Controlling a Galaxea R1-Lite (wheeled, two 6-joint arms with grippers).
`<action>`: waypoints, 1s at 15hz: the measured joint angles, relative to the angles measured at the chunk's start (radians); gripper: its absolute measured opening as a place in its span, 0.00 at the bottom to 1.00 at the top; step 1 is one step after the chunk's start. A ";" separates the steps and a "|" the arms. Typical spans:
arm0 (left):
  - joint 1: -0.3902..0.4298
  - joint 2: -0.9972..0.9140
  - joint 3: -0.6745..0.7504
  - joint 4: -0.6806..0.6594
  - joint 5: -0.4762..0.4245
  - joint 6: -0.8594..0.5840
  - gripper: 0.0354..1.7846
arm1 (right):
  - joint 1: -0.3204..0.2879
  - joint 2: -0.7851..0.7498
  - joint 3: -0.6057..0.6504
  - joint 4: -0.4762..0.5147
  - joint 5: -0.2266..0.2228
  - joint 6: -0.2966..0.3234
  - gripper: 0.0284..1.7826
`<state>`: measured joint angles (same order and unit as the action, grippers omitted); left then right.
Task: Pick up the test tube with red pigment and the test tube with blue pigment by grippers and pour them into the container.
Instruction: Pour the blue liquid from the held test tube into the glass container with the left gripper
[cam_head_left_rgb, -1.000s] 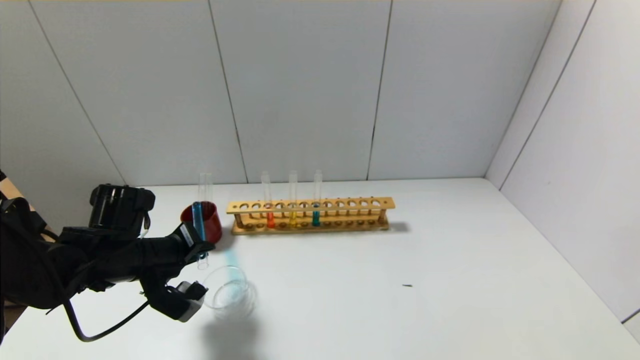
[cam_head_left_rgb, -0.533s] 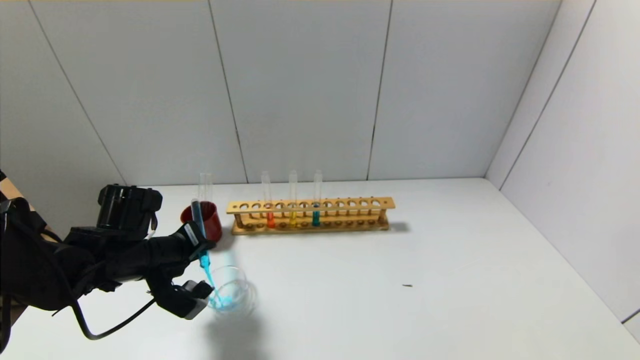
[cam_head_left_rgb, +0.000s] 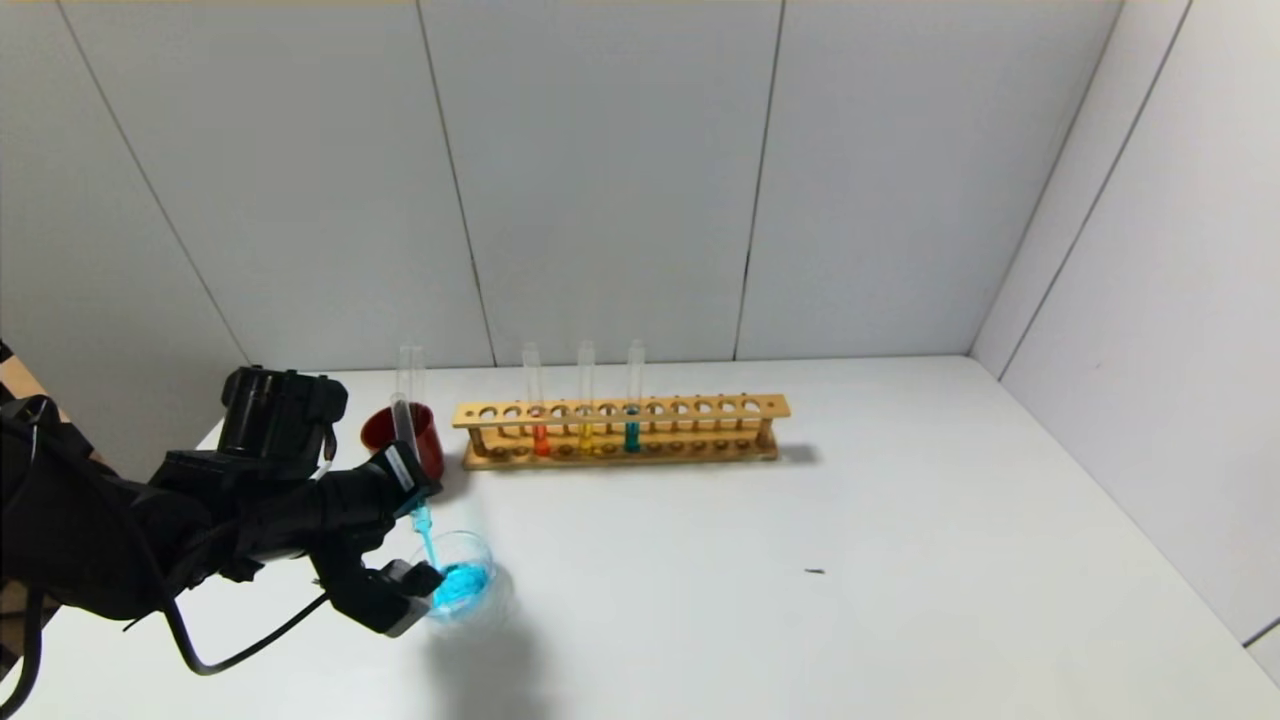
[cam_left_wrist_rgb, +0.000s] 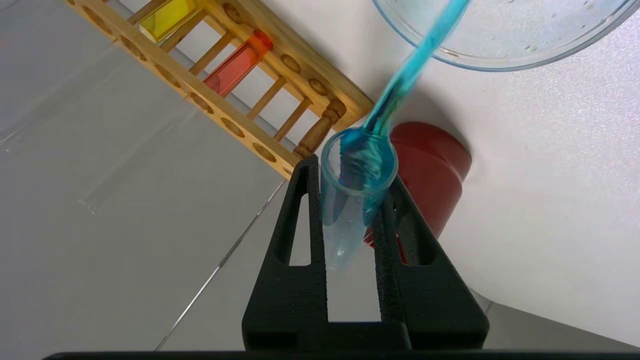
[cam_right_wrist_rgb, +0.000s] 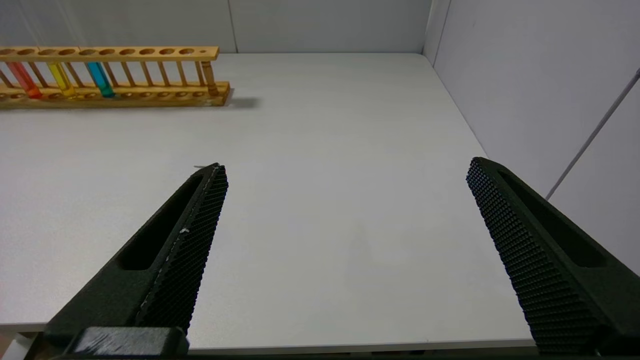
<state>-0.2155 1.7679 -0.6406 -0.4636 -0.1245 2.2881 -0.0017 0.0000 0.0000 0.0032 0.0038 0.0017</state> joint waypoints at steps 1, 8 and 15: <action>-0.004 -0.001 -0.001 0.000 0.002 0.007 0.16 | 0.000 0.000 0.000 0.000 0.000 0.000 0.98; -0.017 -0.012 -0.002 -0.008 0.073 0.053 0.16 | 0.000 0.000 0.000 0.000 0.000 0.000 0.98; -0.037 -0.028 0.020 -0.086 0.123 0.054 0.16 | 0.000 0.000 0.000 0.000 0.000 0.000 0.98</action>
<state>-0.2523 1.7396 -0.6209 -0.5498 -0.0013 2.3419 -0.0017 0.0000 0.0000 0.0032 0.0043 0.0017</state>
